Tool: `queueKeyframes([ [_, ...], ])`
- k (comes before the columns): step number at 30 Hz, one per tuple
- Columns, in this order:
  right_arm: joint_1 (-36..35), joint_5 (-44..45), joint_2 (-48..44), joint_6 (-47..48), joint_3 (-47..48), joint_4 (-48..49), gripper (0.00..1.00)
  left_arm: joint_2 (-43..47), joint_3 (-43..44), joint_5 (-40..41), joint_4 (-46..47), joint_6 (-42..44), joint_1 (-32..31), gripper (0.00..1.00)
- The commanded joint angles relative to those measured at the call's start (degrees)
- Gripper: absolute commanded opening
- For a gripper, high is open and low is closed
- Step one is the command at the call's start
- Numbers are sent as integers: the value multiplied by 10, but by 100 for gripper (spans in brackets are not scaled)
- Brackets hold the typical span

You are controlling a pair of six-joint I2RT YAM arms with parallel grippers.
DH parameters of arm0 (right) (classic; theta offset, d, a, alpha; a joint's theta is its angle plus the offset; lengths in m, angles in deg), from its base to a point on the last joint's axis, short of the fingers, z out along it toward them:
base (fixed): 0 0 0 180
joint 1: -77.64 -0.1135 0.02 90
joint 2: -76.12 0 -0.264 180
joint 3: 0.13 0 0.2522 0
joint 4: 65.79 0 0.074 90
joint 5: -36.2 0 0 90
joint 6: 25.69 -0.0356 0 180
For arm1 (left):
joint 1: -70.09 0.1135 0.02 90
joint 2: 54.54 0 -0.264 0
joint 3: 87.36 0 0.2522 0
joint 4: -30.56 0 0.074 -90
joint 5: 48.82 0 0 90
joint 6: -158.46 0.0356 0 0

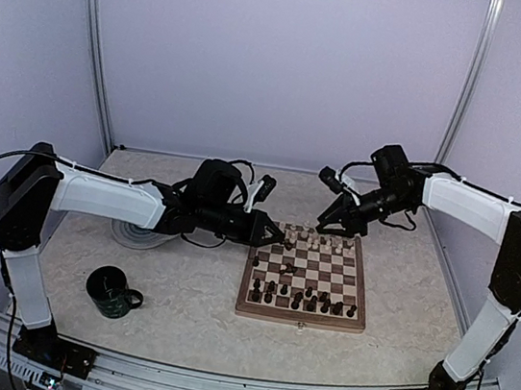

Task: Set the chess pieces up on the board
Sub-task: Pass from the right arm to the left, then place the bishop on f8.

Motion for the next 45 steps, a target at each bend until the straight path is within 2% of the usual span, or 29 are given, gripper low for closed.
queueKeyframes([
  [1, 71, -68, -40, -11, -10, 6, 38, 30, 62, 50, -155, 129, -30, 7],
  [7, 81, 78, -48, -59, -32, 62, 39, -2, 159, 149, -325, 237, -83, 6],
  [15, 81, 107, -47, -57, -39, 68, 40, -85, 282, 249, -463, 300, -145, 4],
  [21, 80, 110, -46, -51, -47, 67, 40, -119, 317, 269, -502, 307, -160, 4],
  [29, 80, 107, -41, -47, -48, 63, 40, -150, 338, 251, -529, 316, -172, 3],
  [45, 81, 105, -30, -43, -47, 58, 40, -181, 349, 244, -532, 316, -175, 5],
])
